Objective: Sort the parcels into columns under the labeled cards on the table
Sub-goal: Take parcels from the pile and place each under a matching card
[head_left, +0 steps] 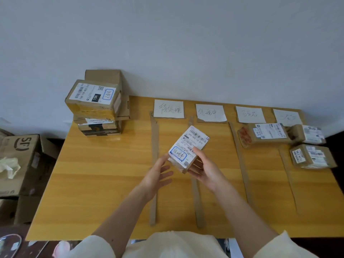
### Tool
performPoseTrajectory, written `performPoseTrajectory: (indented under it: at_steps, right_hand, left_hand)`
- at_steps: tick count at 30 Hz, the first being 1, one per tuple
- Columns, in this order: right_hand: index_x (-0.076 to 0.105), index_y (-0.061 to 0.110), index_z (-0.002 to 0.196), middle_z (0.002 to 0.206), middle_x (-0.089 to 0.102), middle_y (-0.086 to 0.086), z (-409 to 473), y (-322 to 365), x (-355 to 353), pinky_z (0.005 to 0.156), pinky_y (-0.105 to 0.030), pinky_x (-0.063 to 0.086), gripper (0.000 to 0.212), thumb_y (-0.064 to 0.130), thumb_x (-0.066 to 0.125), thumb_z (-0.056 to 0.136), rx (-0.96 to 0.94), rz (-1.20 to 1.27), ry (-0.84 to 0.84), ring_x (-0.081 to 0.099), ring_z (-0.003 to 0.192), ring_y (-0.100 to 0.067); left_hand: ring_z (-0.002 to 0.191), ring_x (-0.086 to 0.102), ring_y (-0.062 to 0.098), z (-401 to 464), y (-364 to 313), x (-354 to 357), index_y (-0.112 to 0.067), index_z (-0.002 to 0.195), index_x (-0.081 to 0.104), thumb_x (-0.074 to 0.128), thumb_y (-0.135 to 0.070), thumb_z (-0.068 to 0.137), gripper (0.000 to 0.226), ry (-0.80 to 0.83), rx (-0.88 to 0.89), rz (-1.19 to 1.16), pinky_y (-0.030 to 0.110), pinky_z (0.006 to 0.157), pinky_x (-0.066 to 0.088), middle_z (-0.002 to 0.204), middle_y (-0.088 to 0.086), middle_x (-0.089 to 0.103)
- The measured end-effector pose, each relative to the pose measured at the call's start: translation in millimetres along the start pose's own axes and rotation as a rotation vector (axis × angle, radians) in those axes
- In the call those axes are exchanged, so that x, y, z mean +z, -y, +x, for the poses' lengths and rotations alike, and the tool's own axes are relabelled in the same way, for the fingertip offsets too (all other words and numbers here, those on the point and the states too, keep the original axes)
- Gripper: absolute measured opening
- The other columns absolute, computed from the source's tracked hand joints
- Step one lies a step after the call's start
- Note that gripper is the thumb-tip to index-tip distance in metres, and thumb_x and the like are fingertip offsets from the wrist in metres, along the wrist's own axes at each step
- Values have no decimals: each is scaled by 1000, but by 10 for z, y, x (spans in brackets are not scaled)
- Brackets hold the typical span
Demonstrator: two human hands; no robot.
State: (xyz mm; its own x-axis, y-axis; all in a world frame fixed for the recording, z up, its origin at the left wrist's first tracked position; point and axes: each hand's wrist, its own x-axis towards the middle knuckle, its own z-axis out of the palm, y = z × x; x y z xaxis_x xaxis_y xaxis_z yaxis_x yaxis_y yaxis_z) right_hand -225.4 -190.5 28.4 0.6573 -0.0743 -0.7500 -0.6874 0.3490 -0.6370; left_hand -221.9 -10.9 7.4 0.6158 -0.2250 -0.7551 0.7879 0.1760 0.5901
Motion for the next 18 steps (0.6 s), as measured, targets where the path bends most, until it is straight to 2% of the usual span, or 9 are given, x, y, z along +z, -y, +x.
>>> performPoseTrajectory:
  at_steps: [3,7,12,16,18]
  right_hand:
    - [63,13,113,108,72,-9,103,176,-228,97,-42,52,43,41,72,82,40,223,-137,67,105,-24]
    - [51,15,122,109,63,-12,328,469,-453,97,-42,52,52,40,73,82,73,368,-285,61,106,-26]
    - [46,23,133,118,58,-5,679,745,-517,101,-43,48,67,41,77,77,101,446,-385,55,108,-24]
    - [44,23,138,124,58,-4,887,873,-503,104,-41,46,68,40,75,80,96,506,-403,54,115,-23]
    - [45,23,137,123,59,-4,957,903,-501,103,-39,47,66,40,75,81,89,525,-402,56,112,-23]
  left_hand:
    - [105,64,21,115,28,128,-18,123,54,57,-48,90,44,-113,-4,27,36,84,54,120,4,61]
    - [104,64,20,233,43,227,-18,115,56,56,-38,94,29,-183,-4,72,36,87,53,118,3,64]
    - [99,64,17,329,-1,325,-16,113,58,55,-33,96,24,-241,3,82,35,86,53,111,0,65]
    - [99,64,17,356,-67,355,-17,112,58,55,-32,96,22,-263,21,79,35,86,52,112,1,65]
    - [100,64,17,374,-93,347,-17,113,58,55,-33,96,24,-280,24,77,35,86,52,113,1,65]
